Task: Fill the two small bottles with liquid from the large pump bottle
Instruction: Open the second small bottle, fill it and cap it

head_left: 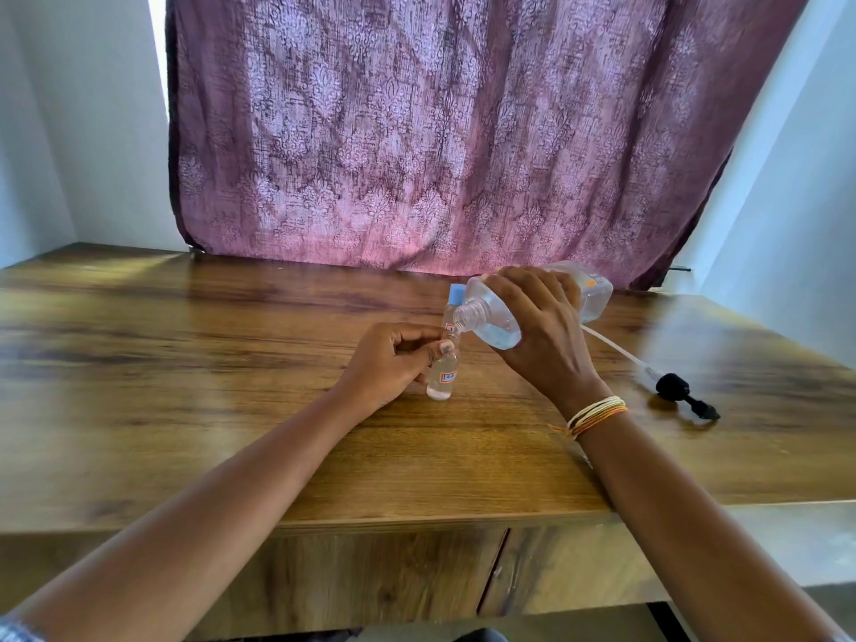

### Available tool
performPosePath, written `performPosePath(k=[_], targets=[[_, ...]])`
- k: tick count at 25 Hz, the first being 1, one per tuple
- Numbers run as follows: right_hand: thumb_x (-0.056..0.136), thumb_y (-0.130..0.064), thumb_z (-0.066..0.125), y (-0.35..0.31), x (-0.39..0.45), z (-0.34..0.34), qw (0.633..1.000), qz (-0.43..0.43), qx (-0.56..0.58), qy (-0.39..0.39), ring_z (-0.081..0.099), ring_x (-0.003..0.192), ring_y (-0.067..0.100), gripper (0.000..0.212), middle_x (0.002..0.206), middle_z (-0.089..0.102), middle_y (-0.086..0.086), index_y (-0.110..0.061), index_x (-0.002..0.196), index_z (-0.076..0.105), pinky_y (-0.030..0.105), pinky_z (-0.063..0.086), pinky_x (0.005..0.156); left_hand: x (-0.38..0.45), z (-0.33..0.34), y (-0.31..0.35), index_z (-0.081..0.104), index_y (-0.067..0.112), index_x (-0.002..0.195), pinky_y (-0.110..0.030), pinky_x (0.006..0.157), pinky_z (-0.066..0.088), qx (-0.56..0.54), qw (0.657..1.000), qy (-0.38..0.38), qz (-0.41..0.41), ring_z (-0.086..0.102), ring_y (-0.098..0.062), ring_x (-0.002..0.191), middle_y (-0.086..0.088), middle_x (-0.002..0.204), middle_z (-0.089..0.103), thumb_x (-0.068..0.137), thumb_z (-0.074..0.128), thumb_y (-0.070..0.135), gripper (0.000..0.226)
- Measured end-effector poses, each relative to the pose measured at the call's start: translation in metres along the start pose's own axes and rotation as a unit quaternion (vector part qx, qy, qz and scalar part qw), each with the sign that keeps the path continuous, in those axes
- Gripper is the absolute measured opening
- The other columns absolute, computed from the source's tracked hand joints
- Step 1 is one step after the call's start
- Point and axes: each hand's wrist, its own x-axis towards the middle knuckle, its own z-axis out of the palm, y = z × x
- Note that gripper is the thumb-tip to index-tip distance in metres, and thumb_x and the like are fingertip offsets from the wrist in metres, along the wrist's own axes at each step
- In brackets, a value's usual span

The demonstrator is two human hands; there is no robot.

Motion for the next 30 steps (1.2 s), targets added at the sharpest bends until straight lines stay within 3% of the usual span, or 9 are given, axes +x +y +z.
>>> performPosePath(k=[13,20,30], targets=[[0.078,-0.036,0.073,0.0,0.0,0.001,1.0,-0.001,0.002,-0.004,0.056,0.115,0.026,0.047,0.12,0.063,0.003,-0.019,0.12,0.061,0.051,0.038,0.096,0.001,0.0,0.001,0.073,0.021,0.101,-0.023,0.057,0.059,-0.01,1.0,-0.002,-0.007,0.07,-0.002,0.069,0.018,0.076,0.072,0.085,0.068,0.015,0.018],[0.078,-0.038,0.072,-0.002,0.0,0.001,1.0,0.018,0.015,-0.009,0.056,0.114,0.023,0.045,0.119,0.063,0.0,-0.021,0.119,0.063,0.049,0.039,0.095,0.001,-0.001,0.001,0.072,0.015,0.106,-0.023,0.058,0.059,-0.007,1.0,-0.006,-0.003,0.07,-0.001,0.069,0.01,0.084,0.073,0.086,0.067,0.015,0.02],[0.064,-0.041,0.079,-0.015,0.001,-0.002,0.969,0.154,0.192,-0.008,0.06,0.099,0.021,0.062,0.11,0.064,-0.001,-0.022,0.118,0.054,0.044,0.05,0.083,0.0,-0.002,0.002,0.069,0.009,0.112,-0.022,0.056,0.059,-0.029,0.999,-0.018,-0.042,0.069,-0.003,0.063,0.004,0.087,0.073,0.087,0.066,0.012,0.026]])
